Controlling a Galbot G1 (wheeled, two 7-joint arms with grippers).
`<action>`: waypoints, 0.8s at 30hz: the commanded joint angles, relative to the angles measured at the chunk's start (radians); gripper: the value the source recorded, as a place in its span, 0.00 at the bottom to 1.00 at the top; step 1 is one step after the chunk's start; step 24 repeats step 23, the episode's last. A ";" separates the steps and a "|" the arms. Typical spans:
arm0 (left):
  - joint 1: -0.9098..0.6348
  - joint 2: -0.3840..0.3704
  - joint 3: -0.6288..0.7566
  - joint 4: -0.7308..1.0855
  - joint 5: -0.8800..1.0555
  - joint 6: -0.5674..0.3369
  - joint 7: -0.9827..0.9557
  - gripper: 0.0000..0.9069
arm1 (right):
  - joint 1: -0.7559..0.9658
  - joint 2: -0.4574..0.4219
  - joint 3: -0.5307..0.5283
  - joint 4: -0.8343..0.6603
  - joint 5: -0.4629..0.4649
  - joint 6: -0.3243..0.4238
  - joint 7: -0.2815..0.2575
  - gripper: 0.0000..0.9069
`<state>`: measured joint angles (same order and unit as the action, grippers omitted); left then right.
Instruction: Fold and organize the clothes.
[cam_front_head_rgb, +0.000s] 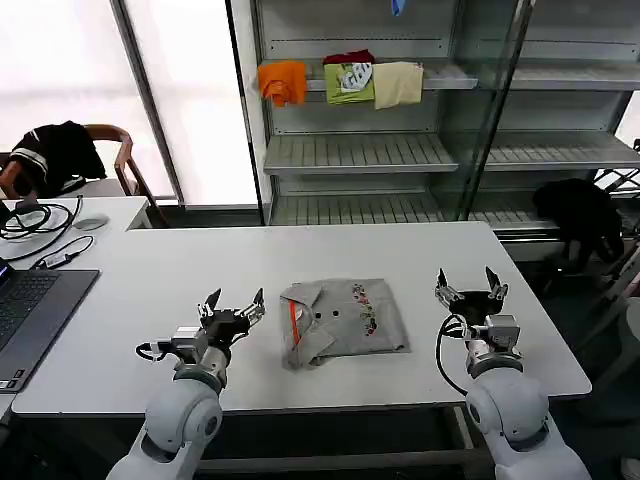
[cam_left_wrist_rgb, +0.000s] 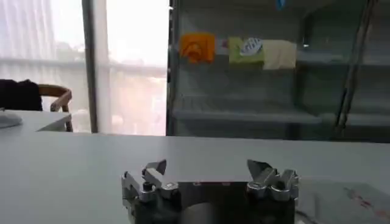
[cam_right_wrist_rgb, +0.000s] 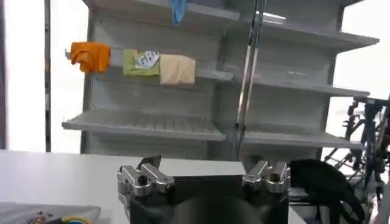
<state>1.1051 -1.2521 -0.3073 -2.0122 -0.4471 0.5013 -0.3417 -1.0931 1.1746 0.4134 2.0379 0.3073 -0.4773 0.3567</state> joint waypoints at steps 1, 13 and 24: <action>-0.002 0.000 0.000 0.002 0.000 -0.003 0.001 1.00 | 0.000 -0.002 0.005 0.005 -0.002 -0.018 0.004 1.00; -0.016 0.002 0.002 0.011 -0.001 -0.001 0.000 1.00 | 0.004 -0.007 0.001 -0.002 -0.001 -0.024 -0.002 1.00; -0.017 0.004 0.000 0.012 -0.002 -0.001 0.000 1.00 | 0.015 -0.004 -0.007 -0.012 -0.001 -0.024 -0.002 1.00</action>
